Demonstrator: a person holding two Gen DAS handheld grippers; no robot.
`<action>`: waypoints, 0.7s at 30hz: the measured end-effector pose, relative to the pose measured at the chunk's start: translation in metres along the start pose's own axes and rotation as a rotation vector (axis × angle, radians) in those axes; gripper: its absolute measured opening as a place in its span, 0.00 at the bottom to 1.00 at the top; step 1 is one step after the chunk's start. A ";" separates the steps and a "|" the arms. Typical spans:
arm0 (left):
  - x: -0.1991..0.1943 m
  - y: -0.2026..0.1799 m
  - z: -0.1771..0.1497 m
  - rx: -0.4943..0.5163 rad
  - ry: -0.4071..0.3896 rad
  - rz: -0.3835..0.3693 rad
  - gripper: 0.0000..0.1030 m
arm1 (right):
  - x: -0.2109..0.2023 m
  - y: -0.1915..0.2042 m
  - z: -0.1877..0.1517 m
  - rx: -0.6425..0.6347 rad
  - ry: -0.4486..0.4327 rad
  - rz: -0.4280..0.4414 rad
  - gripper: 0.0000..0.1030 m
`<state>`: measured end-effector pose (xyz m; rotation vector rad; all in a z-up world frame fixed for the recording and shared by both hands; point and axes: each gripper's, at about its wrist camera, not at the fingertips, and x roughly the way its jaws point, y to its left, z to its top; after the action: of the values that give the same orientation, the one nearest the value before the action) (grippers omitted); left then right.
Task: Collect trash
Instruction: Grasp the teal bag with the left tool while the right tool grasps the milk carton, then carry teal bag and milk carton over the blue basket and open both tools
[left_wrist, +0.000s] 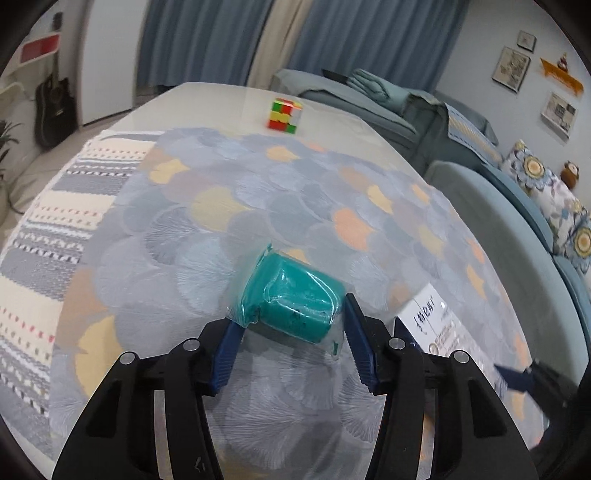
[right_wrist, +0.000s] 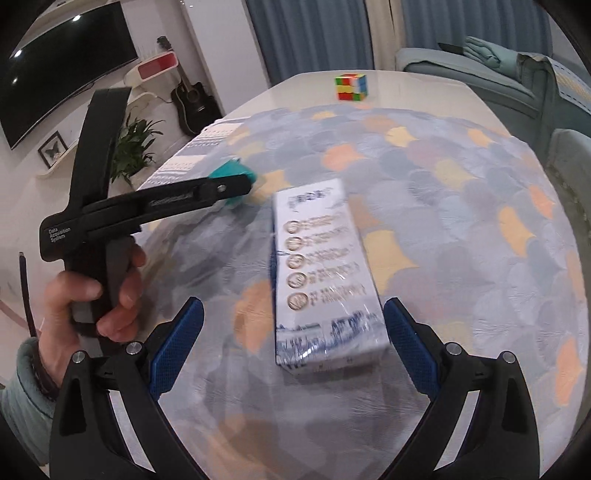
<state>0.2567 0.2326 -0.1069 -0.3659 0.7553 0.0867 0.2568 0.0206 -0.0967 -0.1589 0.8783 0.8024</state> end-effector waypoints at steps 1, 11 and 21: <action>0.000 0.001 0.001 -0.004 -0.003 0.000 0.49 | 0.004 0.004 0.002 0.001 0.002 -0.021 0.90; -0.005 -0.002 0.003 0.024 -0.038 0.064 0.49 | 0.036 0.004 0.013 0.049 0.056 -0.263 0.56; -0.034 -0.050 -0.018 0.140 -0.071 -0.020 0.49 | -0.043 0.005 -0.008 0.026 -0.060 -0.347 0.54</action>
<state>0.2306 0.1819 -0.0808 -0.2356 0.6829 0.0276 0.2321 -0.0037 -0.0696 -0.2554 0.7768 0.4695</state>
